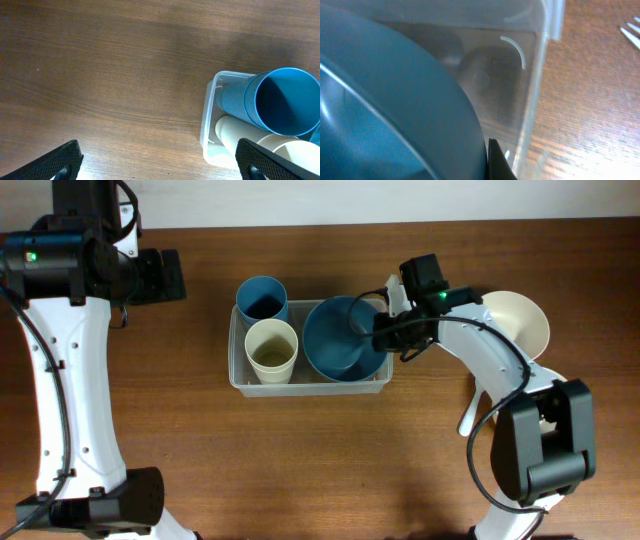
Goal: Pack container
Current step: 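Lower the blue bowl into the container beside the cups, then open the right gripper and lift it away from the blue bowl, then move the right gripper to the upper cream bowl and grasp its rim, then lift the cream bowl and carry it over the blue bowl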
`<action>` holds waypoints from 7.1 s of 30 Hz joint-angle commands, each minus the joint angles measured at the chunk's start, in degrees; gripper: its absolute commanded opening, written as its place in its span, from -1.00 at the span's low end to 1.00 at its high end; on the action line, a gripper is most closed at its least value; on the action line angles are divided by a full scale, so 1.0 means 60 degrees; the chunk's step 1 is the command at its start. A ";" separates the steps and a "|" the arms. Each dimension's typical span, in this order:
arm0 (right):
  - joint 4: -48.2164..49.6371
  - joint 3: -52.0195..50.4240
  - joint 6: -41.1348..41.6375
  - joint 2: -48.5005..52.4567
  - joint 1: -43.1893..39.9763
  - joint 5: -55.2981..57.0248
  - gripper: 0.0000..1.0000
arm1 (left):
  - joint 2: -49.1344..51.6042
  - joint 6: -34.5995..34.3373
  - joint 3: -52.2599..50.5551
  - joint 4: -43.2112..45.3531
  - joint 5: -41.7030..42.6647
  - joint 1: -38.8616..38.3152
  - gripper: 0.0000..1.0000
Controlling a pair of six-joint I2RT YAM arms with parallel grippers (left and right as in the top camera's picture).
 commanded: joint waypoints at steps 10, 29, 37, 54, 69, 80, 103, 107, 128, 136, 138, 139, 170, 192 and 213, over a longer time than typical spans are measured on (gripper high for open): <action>0.0299 0.0208 0.0120 0.0353 0.0310 0.0022 -0.75 | -0.0018 -0.0055 -0.0011 0.0000 -0.0098 0.0040 0.99; 0.0226 0.0335 0.0109 0.0350 0.0306 -0.0248 -0.13 | -0.0018 -0.0058 -0.0011 0.0000 -0.0098 0.0040 0.99; -0.1147 0.2058 -0.0328 0.0350 0.0306 -0.0342 -0.13 | -0.0018 -0.0058 -0.0011 0.0000 -0.0098 0.0040 1.00; -0.4801 0.5187 -0.0652 0.0189 -0.0291 0.1424 0.44 | -0.0018 -0.0055 -0.0011 0.0000 -0.0098 0.0040 1.00; -0.6998 0.6022 -0.0721 0.0029 -0.4215 0.2266 0.72 | -0.0018 -0.0058 -0.0011 0.0000 -0.0098 0.0040 0.99; -0.5206 0.4233 -0.0346 0.0058 -0.5872 0.2255 0.73 | -0.0018 -0.0058 -0.0011 0.0000 -0.0098 0.0040 1.00; -0.0302 -0.0204 0.0831 0.0211 -0.6754 0.2218 0.66 | -0.0018 -0.0058 -0.0011 0.0000 -0.0098 0.0040 1.00; -0.0044 -0.0317 0.0831 0.0382 -0.6754 0.2215 0.60 | -0.0018 -0.0058 -0.0011 0.0000 -0.0098 0.0040 1.00; 0.0291 -0.0306 0.1013 0.0743 -0.6772 0.1738 -0.92 | -0.0018 -0.0058 -0.0011 0.0000 -0.0098 0.0040 1.00; -0.0291 0.0240 0.1009 0.0725 -0.6772 0.1453 -0.92 | -0.0018 -0.0058 -0.0011 -0.0004 -0.0098 0.0040 0.99; -0.0466 0.0437 0.1005 0.0707 -0.6776 0.1457 -0.93 | -0.0018 -0.0058 -0.0011 -0.0004 -0.0098 0.0040 0.99; -0.0725 0.0721 0.1005 0.0707 -0.6776 0.1461 -0.92 | -0.0018 -0.0058 -0.0011 0.0000 -0.0098 0.0040 1.00; -0.1432 0.1446 0.0860 0.0918 -0.6779 0.2193 -0.31 | -0.0018 -0.0058 -0.0011 0.0000 -0.0098 0.0040 1.00; -0.0645 0.1104 0.0863 0.2404 -0.6757 0.1457 -0.92 | -0.0018 -0.0058 -0.0011 0.0000 -0.0098 0.0040 0.99; -0.2535 0.3297 0.0237 0.2102 -0.6779 -0.0127 -0.92 | -0.0018 -0.0058 -0.0011 -0.0004 -0.0098 0.0040 0.99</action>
